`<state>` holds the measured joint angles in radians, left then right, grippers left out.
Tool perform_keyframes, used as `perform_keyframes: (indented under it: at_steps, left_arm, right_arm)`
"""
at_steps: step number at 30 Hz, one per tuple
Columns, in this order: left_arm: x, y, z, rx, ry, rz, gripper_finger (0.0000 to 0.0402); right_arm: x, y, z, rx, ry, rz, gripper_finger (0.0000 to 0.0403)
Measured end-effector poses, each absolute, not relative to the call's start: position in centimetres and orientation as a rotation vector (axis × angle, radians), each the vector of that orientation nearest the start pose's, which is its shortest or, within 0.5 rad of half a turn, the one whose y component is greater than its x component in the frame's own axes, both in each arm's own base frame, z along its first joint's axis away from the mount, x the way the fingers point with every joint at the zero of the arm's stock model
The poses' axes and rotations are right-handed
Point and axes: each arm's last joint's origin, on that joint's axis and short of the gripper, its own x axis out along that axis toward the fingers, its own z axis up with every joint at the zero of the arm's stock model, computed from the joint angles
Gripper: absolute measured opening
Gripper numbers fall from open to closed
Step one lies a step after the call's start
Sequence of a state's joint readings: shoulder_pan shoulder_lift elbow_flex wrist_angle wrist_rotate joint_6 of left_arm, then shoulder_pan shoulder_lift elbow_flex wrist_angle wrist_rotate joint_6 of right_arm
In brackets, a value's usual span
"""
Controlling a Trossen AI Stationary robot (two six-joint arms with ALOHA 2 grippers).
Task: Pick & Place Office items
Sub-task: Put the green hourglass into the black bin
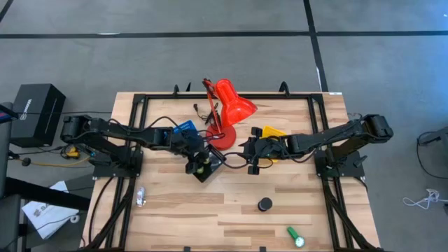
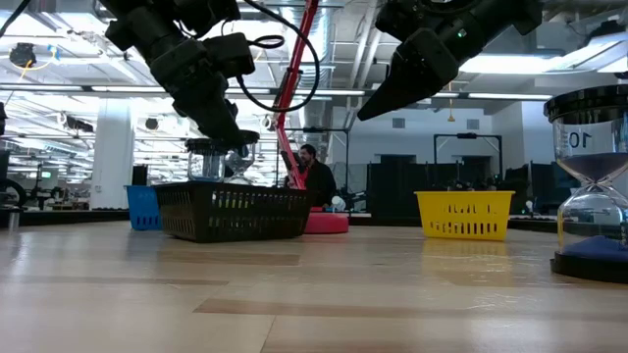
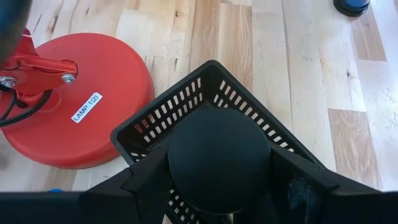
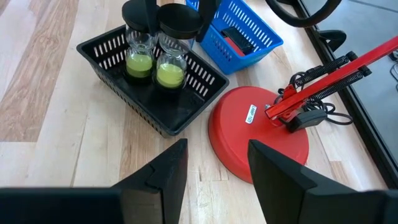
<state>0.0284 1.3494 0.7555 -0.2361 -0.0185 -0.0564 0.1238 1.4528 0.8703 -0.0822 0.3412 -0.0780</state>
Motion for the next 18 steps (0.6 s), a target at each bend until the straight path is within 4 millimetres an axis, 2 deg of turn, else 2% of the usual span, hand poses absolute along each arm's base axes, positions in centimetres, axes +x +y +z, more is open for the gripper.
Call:
perform_keyframes:
  at_steps: [5, 12, 18]
  left_arm:
    - [26.44, 0.84, 20.29, -0.053, 0.819, 0.079, 0.0213]
    - [26.71, 0.87, 20.21, -0.054, 0.805, 0.089, 0.0225]
    - [26.91, 1.15, 19.99, -0.052, 0.806, 0.115, 0.0214]
  right_arm:
    - [30.02, 2.76, 22.24, -0.228, 0.657, -0.184, 0.0159]
    - [30.02, 2.76, 22.24, -0.228, 0.657, -0.184, 0.0159]
    - [30.08, 2.77, 22.32, -0.226, 0.646, -0.185, 0.0159]
